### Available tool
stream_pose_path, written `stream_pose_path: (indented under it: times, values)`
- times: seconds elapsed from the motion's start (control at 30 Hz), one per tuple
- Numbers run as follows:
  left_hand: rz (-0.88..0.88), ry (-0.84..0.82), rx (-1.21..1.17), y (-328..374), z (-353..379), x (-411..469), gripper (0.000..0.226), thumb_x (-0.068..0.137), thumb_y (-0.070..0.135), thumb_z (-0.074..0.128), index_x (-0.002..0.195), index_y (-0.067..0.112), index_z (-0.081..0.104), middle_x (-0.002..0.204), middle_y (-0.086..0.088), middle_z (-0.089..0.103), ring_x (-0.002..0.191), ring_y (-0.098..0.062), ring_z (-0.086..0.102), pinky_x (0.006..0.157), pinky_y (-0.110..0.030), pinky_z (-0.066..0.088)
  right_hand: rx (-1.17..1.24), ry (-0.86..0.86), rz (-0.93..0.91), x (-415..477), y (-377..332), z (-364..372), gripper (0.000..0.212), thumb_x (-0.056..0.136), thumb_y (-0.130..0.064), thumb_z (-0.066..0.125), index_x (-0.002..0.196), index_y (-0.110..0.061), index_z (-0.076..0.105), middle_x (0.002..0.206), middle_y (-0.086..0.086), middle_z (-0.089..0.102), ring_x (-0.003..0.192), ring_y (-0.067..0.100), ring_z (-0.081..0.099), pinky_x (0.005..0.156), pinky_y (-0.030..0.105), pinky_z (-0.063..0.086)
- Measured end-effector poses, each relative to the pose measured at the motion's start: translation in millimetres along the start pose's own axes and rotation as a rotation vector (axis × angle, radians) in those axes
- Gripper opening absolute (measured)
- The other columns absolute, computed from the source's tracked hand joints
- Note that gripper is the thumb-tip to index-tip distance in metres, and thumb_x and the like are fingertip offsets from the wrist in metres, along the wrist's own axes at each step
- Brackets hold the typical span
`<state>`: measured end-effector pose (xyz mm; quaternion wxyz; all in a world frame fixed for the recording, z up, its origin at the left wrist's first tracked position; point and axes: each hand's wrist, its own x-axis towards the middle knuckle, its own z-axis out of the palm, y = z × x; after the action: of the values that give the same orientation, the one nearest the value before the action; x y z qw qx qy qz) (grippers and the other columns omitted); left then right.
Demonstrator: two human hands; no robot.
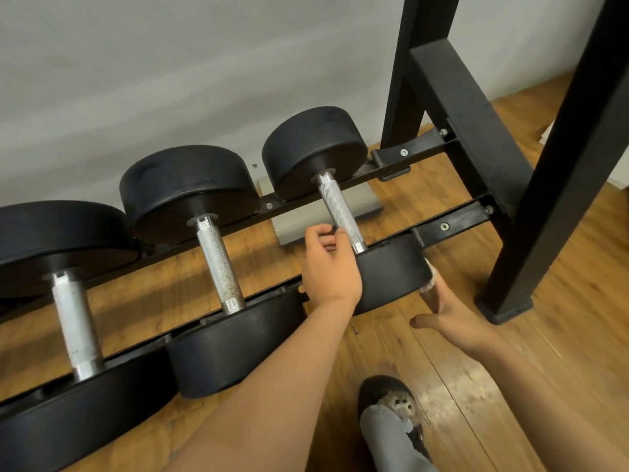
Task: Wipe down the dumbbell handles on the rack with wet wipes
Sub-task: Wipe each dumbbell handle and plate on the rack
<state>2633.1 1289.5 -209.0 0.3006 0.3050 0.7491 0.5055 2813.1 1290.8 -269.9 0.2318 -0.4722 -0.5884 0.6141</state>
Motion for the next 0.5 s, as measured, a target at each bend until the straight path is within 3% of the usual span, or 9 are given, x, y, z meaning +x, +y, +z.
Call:
stream_pose_path:
  times: [0.23, 0.37, 0.5]
  values:
    - [-0.001, -0.004, -0.008, 0.2, 0.0, 0.5, 0.017, 0.099, 0.035, 0.051, 0.111, 0.024, 0.055, 0.095, 0.01, 0.063, 0.085, -0.003, 0.058, 0.066, -0.022, 0.043, 0.163, 0.044, 0.049, 17.0, 6.5, 6.8, 0.088, 0.074, 0.025, 0.057, 0.135, -0.036, 0.035, 0.13, -0.022, 0.048, 0.131, 0.008, 0.042, 0.105, 0.025, 0.036]
    - [0.003, -0.009, -0.01, -0.7, -0.1, 0.5, 0.016, 0.099, 0.034, 0.051, 0.11, 0.024, 0.055, 0.096, 0.01, 0.063, 0.085, -0.003, 0.059, 0.065, -0.02, 0.041, 0.161, 0.076, 0.003, 10.5, 0.5, 3.4, 0.09, 0.073, 0.026, 0.058, 0.129, -0.043, 0.04, 0.131, -0.025, 0.049, 0.122, -0.01, 0.046, 0.095, 0.014, 0.041]
    - [0.013, -0.007, -0.006, -0.7, -0.1, -0.1, 0.017, 0.099, 0.034, 0.051, 0.111, 0.023, 0.056, 0.096, 0.008, 0.064, 0.083, -0.002, 0.058, 0.063, -0.019, 0.039, 0.048, 0.103, -0.078, 1.9, -4.9, 3.1, 0.099, 0.074, 0.019, 0.065, 0.142, -0.042, 0.029, 0.138, -0.032, 0.039, 0.123, -0.023, 0.035, 0.098, 0.007, 0.032]
